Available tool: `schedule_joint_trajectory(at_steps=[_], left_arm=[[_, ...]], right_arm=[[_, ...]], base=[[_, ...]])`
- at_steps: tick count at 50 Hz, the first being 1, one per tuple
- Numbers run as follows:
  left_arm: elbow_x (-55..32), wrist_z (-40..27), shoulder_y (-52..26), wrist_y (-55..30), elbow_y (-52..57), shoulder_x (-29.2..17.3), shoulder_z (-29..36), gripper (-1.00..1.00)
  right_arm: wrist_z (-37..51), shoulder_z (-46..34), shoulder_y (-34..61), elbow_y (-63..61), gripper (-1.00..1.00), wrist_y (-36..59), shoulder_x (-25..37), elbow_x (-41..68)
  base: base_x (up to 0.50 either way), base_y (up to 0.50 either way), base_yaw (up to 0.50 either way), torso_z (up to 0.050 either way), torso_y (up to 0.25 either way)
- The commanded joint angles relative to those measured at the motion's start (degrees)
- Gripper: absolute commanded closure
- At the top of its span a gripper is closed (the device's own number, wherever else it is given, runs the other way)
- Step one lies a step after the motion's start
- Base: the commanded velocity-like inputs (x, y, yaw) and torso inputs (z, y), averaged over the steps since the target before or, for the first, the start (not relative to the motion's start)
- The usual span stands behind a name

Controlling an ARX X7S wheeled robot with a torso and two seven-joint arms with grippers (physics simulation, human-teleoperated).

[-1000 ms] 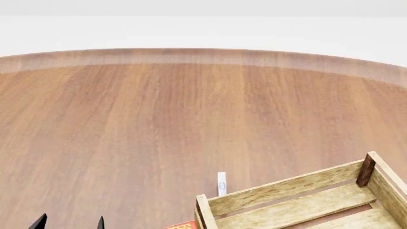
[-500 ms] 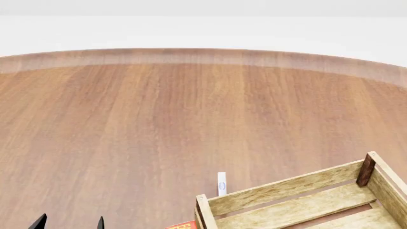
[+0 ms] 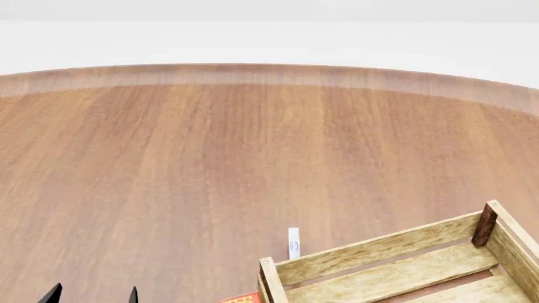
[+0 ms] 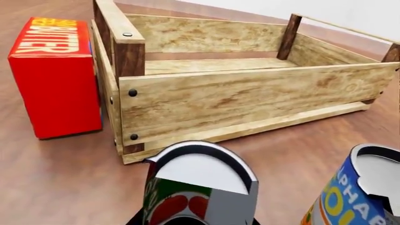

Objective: Pick up the tomato sauce, and put it in the wooden tray.

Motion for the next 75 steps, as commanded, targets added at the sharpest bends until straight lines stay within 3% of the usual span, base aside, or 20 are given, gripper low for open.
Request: schedule_joint_trajectory(at_steps=[1, 14, 19, 32, 61, 75], left_arm=[[-0.19, -0.24, -0.06, 0.06, -0.03, -0.2, 0.27, -1.0], [-0.4, -0.48, -0.13, 0.19, -0.07, -0.41, 0.55, -1.0], [-0.5, -0.55, -0.16, 0.25, -0.09, -0.49, 0.66, -1.0], [-0.68, -0.8, -0.23, 0.31, -0.11, -0.69, 0.94, -1.0], [-1.15, -1.35, -0.42, -0.18, 0.27, -1.2, 1.64, -1.0], [-1.35, -1.51, -0.61, 0.0, -0.04, -1.35, 1.89, -1.0]], right_arm=[[2.1, 0.0, -2.02, -2.9, 1.0, -1.65, 0.88, -2.84], [7.56, 0.88, -11.94, -16.36, 1.0, -10.06, 4.57, -10.29], [11.33, 1.79, -14.28, -17.75, 1.0, -13.16, 4.61, -18.58], [12.34, 2.41, -16.7, -23.51, 1.0, -12.61, 5.62, -20.71], [3.44, 7.29, -6.74, -46.69, 1.0, 15.54, 6.99, -7.68], [1.25, 9.46, 4.71, -47.0, 1.0, 30.08, 5.15, -3.68]], base=[[0.0, 0.0, 0.0, 0.0, 0.0], [0.0, 0.0, 0.0, 0.0, 0.0], [0.0, 0.0, 0.0, 0.0, 0.0], [0.0, 0.0, 0.0, 0.0, 0.0], [0.0, 0.0, 0.0, 0.0, 0.0], [0.0, 0.0, 0.0, 0.0, 0.0]])
